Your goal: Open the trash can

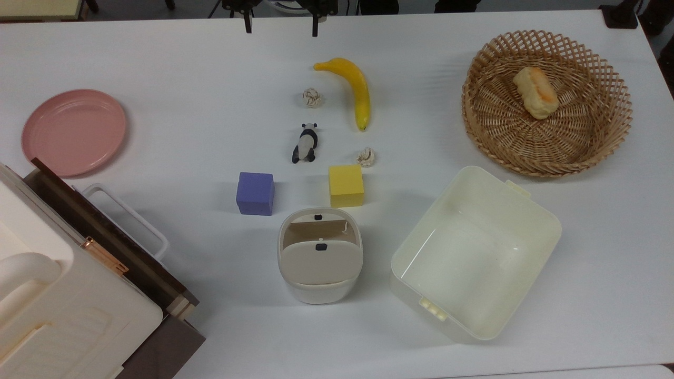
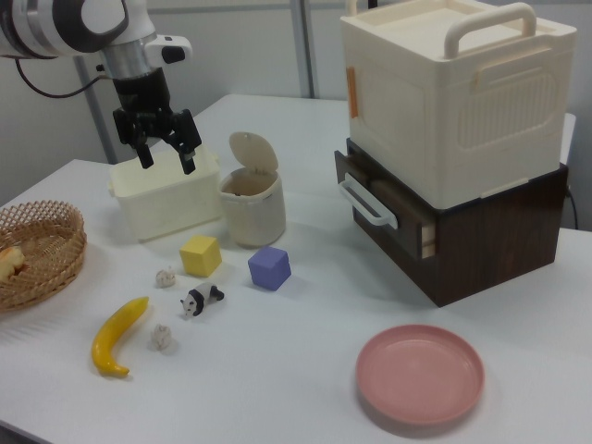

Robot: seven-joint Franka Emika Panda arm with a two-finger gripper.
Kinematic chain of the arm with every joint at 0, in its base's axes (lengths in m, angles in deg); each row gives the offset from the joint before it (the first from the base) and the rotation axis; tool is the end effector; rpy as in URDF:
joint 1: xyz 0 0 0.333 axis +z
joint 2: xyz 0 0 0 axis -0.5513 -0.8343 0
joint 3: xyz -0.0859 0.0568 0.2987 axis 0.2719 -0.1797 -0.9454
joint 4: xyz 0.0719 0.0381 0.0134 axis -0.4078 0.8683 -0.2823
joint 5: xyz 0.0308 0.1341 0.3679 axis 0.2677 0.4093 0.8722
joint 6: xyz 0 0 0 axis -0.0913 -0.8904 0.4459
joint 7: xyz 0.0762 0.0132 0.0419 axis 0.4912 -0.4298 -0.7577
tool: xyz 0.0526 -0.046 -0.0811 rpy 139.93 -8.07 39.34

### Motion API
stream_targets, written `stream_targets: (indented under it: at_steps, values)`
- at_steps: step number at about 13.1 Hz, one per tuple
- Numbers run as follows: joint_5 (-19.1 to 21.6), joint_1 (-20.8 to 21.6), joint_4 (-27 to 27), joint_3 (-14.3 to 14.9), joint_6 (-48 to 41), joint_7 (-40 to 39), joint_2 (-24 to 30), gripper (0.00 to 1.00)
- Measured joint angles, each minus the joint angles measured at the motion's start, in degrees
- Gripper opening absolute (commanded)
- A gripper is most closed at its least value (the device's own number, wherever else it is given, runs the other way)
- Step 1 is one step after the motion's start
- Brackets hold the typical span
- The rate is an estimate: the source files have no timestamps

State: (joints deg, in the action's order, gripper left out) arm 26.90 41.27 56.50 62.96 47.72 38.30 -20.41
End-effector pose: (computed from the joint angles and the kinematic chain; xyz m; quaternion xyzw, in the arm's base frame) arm 0.5646 0.0422 0.6082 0.9994 0.0107 0.0077 0.0313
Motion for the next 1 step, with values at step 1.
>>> stream_targets:
  at_steps: [1]
  values:
    - [0.0, 0.01, 0.0, 0.0, 0.0, 0.0, 0.0, 1.0]
